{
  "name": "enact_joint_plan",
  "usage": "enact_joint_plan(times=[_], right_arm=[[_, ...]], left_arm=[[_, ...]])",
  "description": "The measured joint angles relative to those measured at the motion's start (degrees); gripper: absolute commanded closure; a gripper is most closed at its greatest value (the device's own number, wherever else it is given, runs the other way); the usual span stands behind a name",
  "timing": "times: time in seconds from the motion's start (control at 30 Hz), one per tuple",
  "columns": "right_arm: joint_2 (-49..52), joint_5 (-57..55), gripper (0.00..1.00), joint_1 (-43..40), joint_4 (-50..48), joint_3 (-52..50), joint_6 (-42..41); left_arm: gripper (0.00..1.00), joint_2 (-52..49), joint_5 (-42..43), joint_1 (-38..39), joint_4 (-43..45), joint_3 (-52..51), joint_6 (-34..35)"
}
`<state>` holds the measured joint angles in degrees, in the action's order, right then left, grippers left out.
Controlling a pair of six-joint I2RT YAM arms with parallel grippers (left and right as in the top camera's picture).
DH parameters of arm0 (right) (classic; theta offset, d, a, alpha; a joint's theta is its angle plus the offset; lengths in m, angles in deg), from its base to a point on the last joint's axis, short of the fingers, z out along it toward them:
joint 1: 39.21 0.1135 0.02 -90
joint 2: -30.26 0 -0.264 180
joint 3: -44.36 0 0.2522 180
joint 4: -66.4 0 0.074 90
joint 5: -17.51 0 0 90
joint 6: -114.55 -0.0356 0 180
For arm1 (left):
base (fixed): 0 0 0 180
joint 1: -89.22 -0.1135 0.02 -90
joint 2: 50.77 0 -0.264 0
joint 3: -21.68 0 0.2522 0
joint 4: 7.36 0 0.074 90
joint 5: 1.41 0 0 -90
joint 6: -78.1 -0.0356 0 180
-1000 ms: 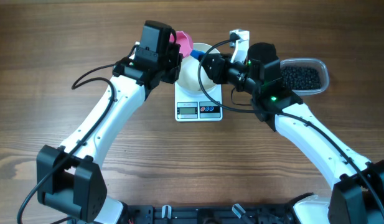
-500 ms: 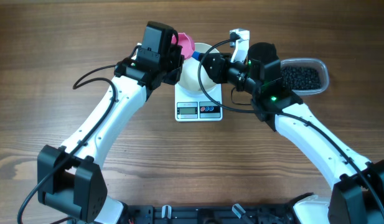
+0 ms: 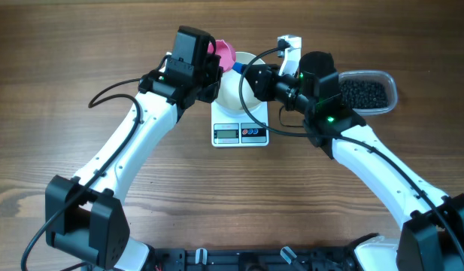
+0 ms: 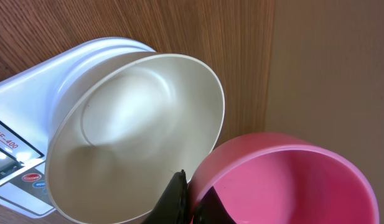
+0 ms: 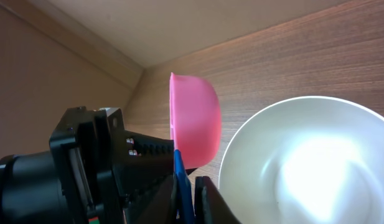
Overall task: Scoop item into bowl and weigh 150g on scale
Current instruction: 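Lift the pink scoop and carry it toward the right gripper above the bowl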
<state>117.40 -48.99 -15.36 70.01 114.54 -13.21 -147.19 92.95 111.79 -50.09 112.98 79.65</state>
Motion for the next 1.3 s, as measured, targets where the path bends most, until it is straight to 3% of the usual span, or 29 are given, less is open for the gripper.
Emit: enact_joint_plan(times=[0.17,0.6,0.93,1.07,1.2,1.27,1.3], right_arm=[[0.0,0.0,0.96,0.1,0.0,0.0,0.0],[0.0,-0.7,0.96,-0.7,0.3,0.0,0.0],[0.0,-0.7,0.96,-4.8,1.3,0.0,0.0],[-0.2,-0.6,0.96,-7.7,3.3,0.0,0.9],[-2.3,-0.6,0.96,-9.3,7.0,0.0,2.8],[-4.3,-0.6,0.96,-10.4,9.6,0.0,4.0],[-5.5,-0.6,0.96,-11.2,11.4,0.0,4.8]], left_arm=[[0.55,0.0,0.2,0.3,0.0,0.0,0.6],[0.42,0.0,0.2,0.3,2.4,0.0,-0.7],[0.38,0.0,0.2,0.2,9.6,0.0,-19.4],[0.39,0.0,1.4,0.2,10.6,0.0,-34.4],[0.36,0.4,2.8,0.2,10.6,0.0,-43.8],[0.07,0.5,3.0,0.2,10.4,0.0,-46.5],[0.0,0.5,3.2,0.2,10.1,0.0,-47.9]])
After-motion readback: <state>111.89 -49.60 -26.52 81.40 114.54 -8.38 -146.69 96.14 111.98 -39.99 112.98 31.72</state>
